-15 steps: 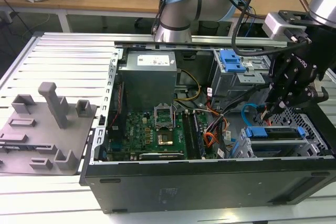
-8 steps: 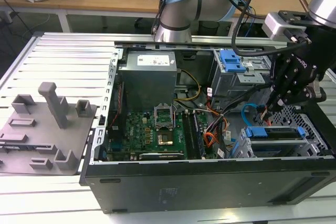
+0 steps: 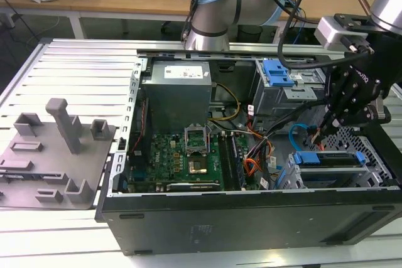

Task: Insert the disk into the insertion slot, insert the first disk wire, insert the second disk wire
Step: 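Insert the first disk wire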

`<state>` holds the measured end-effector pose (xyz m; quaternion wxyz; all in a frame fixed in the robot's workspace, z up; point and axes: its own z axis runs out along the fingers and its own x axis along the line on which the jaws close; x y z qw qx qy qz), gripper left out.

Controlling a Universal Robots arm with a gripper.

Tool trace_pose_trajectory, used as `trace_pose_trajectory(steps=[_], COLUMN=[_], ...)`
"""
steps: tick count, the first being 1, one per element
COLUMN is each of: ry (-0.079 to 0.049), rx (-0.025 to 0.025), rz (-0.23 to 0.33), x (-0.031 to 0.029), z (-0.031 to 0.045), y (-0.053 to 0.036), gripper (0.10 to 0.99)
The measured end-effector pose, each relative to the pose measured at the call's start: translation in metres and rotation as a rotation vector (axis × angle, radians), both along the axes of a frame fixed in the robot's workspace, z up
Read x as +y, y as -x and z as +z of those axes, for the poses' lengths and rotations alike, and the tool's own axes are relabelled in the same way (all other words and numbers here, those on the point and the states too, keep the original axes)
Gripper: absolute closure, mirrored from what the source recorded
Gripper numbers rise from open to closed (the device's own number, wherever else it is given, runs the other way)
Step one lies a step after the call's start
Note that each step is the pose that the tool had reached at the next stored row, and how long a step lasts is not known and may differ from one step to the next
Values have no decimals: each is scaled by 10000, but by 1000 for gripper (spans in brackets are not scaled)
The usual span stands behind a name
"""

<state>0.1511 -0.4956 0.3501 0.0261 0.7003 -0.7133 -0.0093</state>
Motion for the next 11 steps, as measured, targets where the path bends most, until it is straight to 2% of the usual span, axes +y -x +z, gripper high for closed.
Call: trace_pose_trajectory(steps=[2, 8, 11], ry=[0, 0, 0], rx=[0, -1, 0], rz=[-1, -1, -1], x=[-85, -242, -349], z=[0, 0, 0], y=[0, 1, 1], gripper=[914, 914, 914])
